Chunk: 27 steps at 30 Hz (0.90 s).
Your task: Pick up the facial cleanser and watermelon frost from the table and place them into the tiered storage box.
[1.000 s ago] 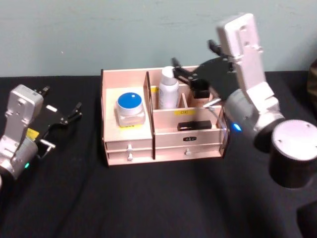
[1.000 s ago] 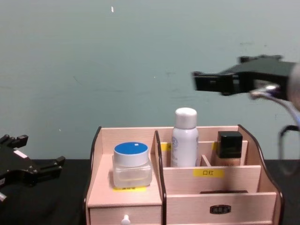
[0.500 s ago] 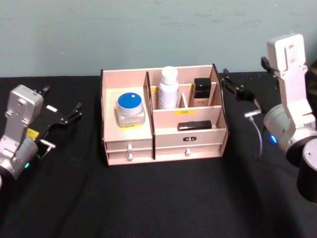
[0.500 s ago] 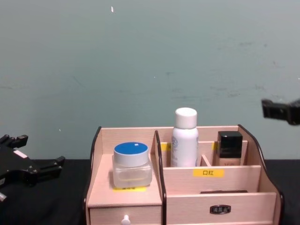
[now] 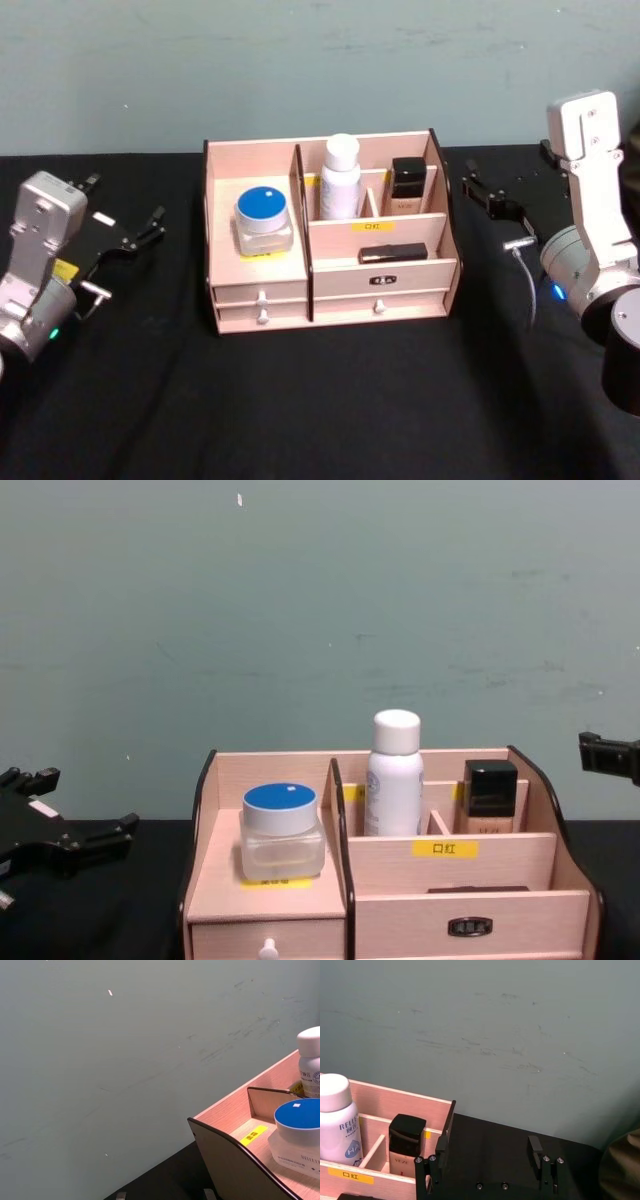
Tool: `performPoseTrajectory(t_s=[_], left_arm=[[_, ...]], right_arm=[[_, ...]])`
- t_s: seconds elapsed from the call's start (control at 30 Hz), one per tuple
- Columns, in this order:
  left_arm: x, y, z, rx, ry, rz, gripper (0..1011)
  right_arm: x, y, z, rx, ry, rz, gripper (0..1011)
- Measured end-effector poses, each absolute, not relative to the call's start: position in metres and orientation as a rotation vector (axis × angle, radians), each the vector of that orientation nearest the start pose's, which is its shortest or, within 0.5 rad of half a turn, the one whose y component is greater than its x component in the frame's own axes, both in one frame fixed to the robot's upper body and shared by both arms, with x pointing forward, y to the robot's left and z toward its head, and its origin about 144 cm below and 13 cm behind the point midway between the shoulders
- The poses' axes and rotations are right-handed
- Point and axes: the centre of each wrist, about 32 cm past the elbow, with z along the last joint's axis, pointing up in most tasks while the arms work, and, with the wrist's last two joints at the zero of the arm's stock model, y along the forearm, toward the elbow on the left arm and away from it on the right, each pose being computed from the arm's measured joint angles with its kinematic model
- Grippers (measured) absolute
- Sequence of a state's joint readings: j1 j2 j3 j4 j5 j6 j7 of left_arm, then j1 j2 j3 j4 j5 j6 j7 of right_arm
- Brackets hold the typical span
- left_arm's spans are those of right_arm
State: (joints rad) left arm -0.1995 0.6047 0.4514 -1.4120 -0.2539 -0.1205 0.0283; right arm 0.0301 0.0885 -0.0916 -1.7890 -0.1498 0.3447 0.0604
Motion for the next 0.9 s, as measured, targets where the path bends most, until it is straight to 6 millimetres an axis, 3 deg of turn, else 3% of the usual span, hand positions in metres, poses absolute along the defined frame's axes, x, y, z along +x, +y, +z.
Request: performPoseTrajectory(t_s=[0.9], left_arm=[[0.4886, 0.3097, 1.1398, 0.304, -0.285, 1.248, 1001]], right_arm=[[0.4589, -0.2179, 1.2179, -0.257, -0.112, -1.457, 1002]])
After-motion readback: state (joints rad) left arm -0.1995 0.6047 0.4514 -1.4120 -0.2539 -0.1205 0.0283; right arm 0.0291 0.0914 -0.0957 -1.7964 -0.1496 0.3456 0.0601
